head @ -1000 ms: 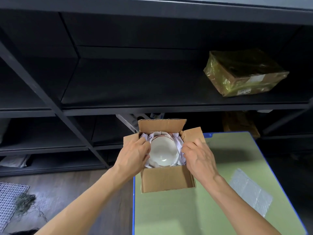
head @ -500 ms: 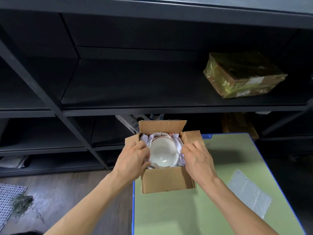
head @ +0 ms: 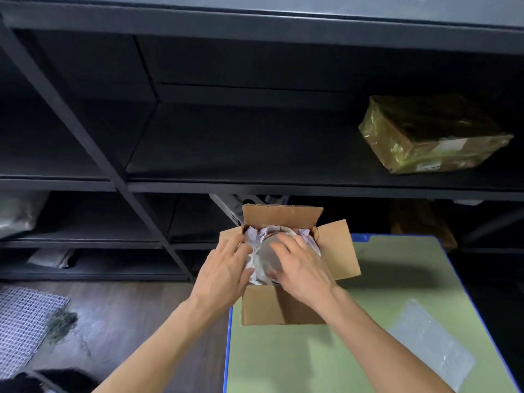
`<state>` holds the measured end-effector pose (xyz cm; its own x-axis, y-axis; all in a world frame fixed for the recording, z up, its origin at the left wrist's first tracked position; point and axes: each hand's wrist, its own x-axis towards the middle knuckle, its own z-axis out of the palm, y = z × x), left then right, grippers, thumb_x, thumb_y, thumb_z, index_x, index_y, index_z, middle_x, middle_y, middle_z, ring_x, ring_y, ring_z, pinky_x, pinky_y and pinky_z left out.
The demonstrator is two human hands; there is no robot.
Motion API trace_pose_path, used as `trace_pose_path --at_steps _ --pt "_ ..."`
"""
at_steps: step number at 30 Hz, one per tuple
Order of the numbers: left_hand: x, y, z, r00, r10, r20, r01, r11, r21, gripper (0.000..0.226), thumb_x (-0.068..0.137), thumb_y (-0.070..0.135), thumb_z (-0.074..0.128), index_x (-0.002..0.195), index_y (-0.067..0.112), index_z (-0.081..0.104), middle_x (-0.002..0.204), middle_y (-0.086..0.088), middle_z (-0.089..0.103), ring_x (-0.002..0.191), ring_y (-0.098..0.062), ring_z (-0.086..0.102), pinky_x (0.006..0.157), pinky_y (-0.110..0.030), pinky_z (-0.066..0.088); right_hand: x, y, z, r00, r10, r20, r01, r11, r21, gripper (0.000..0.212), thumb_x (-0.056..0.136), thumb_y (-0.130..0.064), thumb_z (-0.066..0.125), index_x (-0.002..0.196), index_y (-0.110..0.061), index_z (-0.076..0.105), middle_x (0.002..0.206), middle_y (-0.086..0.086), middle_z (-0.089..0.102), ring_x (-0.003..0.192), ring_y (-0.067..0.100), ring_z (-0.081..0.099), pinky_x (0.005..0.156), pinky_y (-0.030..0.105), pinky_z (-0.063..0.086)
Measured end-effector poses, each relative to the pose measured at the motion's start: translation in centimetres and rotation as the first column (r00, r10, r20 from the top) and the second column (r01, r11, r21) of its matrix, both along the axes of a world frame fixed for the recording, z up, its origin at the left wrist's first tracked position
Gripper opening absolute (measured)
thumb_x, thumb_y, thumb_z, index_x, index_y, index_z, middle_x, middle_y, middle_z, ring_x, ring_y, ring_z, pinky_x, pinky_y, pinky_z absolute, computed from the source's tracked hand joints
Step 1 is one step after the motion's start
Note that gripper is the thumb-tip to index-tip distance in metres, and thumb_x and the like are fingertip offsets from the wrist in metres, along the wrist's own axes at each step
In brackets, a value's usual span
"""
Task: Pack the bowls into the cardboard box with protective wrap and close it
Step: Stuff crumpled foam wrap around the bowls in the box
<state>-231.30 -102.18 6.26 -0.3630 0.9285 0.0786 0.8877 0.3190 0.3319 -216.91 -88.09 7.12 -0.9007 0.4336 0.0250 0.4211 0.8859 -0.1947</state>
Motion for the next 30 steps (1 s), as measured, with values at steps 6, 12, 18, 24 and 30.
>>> trace_pose_path --at_steps 6,12,18,24,30 --pt "0.2 -1.1 -0.6 0.995 -0.047 0.083 0.052 0.997 -0.061 0.06 0.09 0.065 0.045 0.12 0.014 0.053 0.152 -0.003 0.033 0.108 -0.025 0.048 0.092 -0.036 0.046 -2.3 1.3 1.1 0.957 0.018 0.288 0.005 0.997 -0.077 0.07 0.089 -0.055 0.06 0.145 -0.016 0.046 0.164 0.007 0.02 0.151 0.023 0.013 0.122 0.041 0.014" --pt "0.7 -0.9 0.3 0.994 -0.061 0.086 0.068 0.995 -0.078 0.082 0.078 0.073 0.043 0.135 0.014 0.044 0.16 -0.002 0.02 0.118 -0.021 0.04 0.099 -0.028 0.039 -2.1 1.6 1.3 0.922 0.062 0.382 -0.048 0.998 -0.046 0.063 0.089 -0.041 0.063 0.144 -0.019 0.045 0.166 0.006 0.012 0.154 0.022 0.008 0.122 0.041 0.012" --pt "0.7 -0.6 0.1 0.998 -0.058 0.038 0.061 0.994 -0.089 0.072 0.083 0.068 0.054 0.131 0.014 0.047 0.157 -0.003 0.024 0.118 -0.02 0.041 0.1 -0.027 0.038 -2.1 1.1 1.7 0.937 0.04 0.347 -0.027 0.999 -0.045 0.065 0.086 -0.041 0.068 0.143 -0.016 0.048 0.165 0.007 0.018 0.152 0.022 0.015 0.121 0.038 0.017" --pt "0.6 -0.9 0.5 0.995 -0.056 0.082 0.062 0.995 -0.073 0.077 0.082 0.062 0.061 0.14 0.014 0.042 0.161 0.003 0.016 0.117 -0.017 0.041 0.094 -0.023 0.037 -2.1 1.5 1.9 0.929 0.042 0.368 -0.022 0.998 -0.058 0.066 0.084 -0.048 0.067 0.139 -0.015 0.053 0.163 0.004 0.023 0.151 0.02 0.018 0.12 0.041 0.022" --pt "1.0 -0.7 1.2 0.998 -0.051 0.037 0.054 0.994 -0.092 0.062 0.085 0.062 0.059 0.123 0.015 0.046 0.151 0.0 0.028 0.113 -0.017 0.041 0.087 -0.021 0.034 -2.5 0.9 2.0 0.939 0.033 0.343 -0.021 0.999 -0.04 0.056 0.083 -0.041 0.066 0.13 -0.011 0.06 0.157 0.009 0.032 0.149 0.023 0.021 0.118 0.039 0.023"
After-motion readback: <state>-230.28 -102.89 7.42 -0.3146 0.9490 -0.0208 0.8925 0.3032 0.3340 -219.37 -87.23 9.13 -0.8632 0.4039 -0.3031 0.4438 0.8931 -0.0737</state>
